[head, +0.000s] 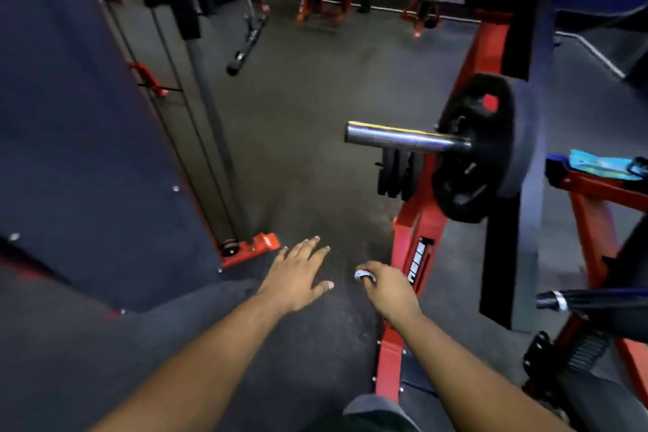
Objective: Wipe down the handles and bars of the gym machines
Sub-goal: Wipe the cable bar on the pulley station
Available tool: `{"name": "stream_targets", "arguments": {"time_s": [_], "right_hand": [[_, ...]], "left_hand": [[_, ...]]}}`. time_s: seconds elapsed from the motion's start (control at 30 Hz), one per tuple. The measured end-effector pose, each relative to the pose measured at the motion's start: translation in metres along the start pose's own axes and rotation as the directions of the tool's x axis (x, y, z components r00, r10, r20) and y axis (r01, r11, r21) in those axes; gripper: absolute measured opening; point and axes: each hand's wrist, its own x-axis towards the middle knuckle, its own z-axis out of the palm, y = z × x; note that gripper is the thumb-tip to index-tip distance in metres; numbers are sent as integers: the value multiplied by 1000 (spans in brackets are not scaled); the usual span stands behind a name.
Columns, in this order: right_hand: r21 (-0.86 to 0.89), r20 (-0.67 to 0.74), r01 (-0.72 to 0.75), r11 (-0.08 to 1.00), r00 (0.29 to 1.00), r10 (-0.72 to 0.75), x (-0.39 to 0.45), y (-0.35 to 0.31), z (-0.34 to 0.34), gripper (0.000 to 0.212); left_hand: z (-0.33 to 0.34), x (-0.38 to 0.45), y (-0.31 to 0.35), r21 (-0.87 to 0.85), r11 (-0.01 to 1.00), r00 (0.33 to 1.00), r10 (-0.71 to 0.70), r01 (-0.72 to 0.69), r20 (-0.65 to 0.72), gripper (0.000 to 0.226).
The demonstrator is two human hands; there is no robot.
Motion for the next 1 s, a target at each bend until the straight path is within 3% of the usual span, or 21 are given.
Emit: {"name": "stream_targets", "arguments": {"time_s": [0.13, 0.4, 0.77, 1.0], "right_hand": [[-16, 43, 101, 995, 994, -101, 42, -61, 18, 22], [0, -17, 252, 968, 968, -252, 160, -172, -3, 24], [-43, -164, 314, 948, 934, -317, 363, -270, -57, 23], [-93, -167, 318, 944, 929, -329, 480, -286, -88, 24]], "left_hand": [[-32, -15, -51, -43, 994, 994, -106, 105, -36, 80], [-117, 23, -140, -73, 970, 953, -241, 232, -181, 82], [-235, 181, -222, 45, 962, 909, -238, 268, -343, 82], [-274, 286, -262, 51, 951, 887, -263, 304, -380, 82]]}}
